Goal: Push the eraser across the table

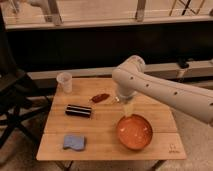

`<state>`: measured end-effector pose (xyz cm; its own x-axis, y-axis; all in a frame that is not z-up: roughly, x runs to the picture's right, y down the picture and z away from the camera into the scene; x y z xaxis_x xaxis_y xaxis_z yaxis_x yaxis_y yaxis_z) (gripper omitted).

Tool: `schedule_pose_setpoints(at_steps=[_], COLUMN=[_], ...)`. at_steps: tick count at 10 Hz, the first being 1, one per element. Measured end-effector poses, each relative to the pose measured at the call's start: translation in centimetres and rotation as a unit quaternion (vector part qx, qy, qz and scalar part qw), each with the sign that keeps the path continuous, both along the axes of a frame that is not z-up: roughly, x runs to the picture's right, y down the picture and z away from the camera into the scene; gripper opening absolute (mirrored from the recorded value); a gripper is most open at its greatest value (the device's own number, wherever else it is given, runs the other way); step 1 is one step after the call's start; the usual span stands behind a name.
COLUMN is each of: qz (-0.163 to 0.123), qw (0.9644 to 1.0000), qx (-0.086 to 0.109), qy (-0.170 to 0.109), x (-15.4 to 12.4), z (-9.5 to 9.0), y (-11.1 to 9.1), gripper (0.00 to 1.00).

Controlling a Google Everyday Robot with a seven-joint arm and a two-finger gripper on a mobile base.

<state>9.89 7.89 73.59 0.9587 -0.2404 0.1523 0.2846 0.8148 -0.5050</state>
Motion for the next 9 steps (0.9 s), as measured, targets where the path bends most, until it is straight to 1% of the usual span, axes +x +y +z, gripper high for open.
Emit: schedule_pose_setpoints(at_steps=[2,4,9], qz=[-0.002,-0.007,-0.016], qw=[1.0000,0.9999,0.9997], qx=[-0.001,-0.002,-0.002], qy=[-0.002,-0.010,-0.019], x=[-0.2,-2.0,-2.5], z=[0.5,1.0,1.8], y=[0.3,0.5,0.7], gripper=[0.80,0.80,0.80])
